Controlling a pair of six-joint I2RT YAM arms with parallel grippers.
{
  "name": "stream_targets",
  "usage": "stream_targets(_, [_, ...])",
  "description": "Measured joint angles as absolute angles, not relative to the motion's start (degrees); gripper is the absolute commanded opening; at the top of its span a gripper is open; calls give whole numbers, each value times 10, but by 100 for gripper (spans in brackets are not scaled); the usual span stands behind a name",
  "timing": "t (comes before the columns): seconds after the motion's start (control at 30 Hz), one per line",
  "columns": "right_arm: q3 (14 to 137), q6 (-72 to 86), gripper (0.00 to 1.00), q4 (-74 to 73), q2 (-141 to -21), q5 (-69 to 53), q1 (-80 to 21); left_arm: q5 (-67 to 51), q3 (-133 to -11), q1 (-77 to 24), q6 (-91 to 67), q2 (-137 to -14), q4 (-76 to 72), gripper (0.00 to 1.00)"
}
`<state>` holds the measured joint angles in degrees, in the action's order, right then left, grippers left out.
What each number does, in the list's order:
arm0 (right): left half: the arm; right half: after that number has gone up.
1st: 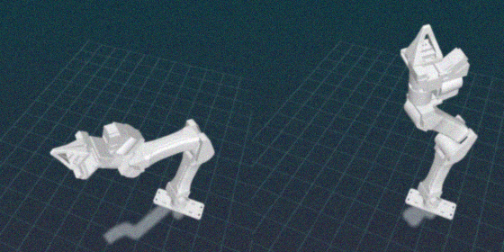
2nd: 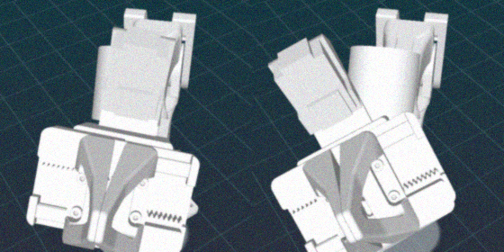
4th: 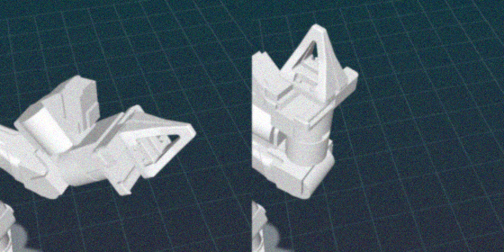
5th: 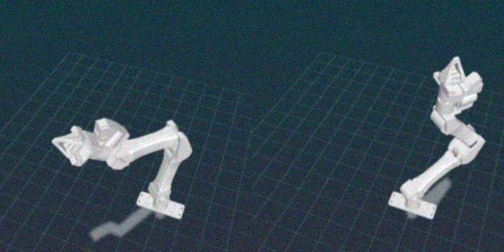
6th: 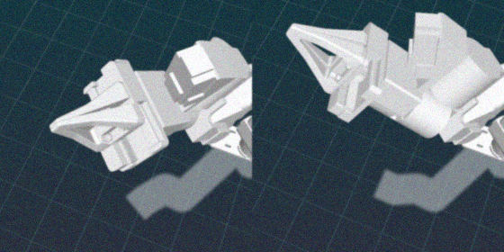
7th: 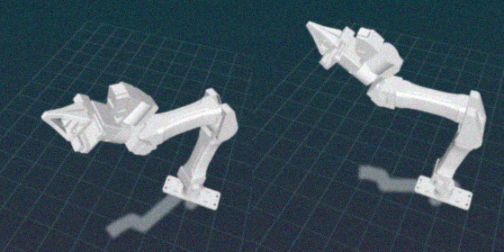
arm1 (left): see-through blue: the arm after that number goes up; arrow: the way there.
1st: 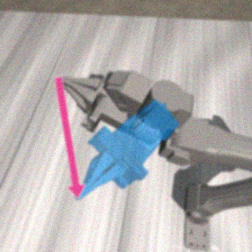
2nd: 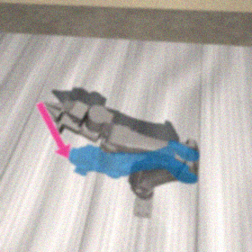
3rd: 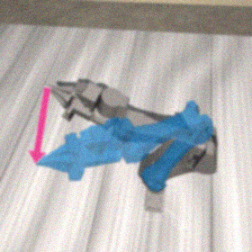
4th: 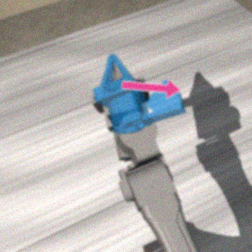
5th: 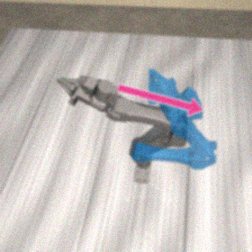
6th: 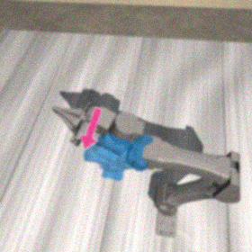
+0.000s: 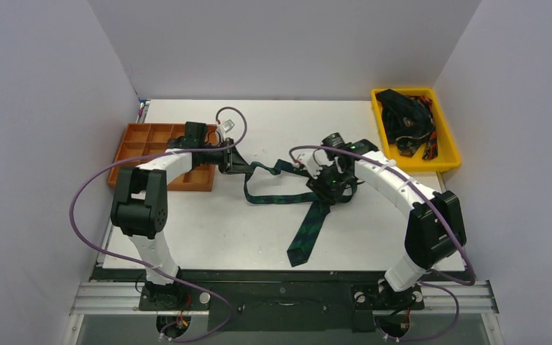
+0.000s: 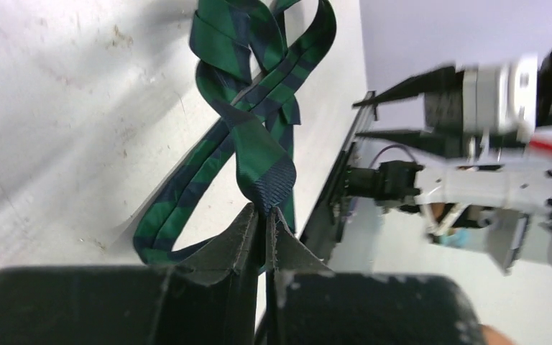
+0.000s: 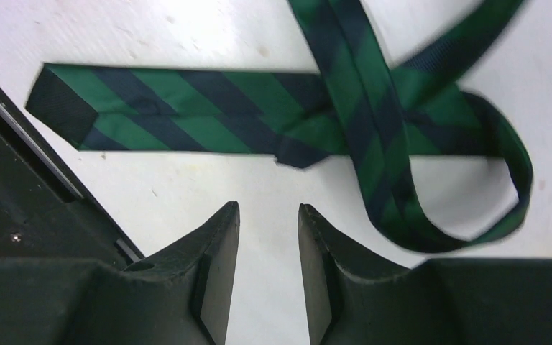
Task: Roll the ties
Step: Flatten out the tie at the center of the board.
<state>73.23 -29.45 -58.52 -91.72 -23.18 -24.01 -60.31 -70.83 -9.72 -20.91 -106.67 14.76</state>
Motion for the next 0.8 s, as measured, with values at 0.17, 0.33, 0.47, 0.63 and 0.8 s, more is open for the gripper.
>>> stream_targets(0.17, [733, -313, 31, -539, -958, -216, -353, -621, -639, -80, -362, -1067, 24, 0])
stream_targets(0.33, [726, -346, 26, -522, -1021, -188, -388, -624, -616, -53, -427, -1055, -34, 0])
stream_targets(0.47, [688, -400, 22, -534, -1035, -138, -384, -624, -584, -38, -450, -1027, -56, 0])
stream_targets(0.63, [648, -468, 17, -578, -1037, -88, -371, -620, -538, -38, -483, -1001, -83, 0])
stream_targets(0.8, [653, -503, 26, -628, -1025, -84, -308, -611, -520, -38, -502, -996, -95, 0])
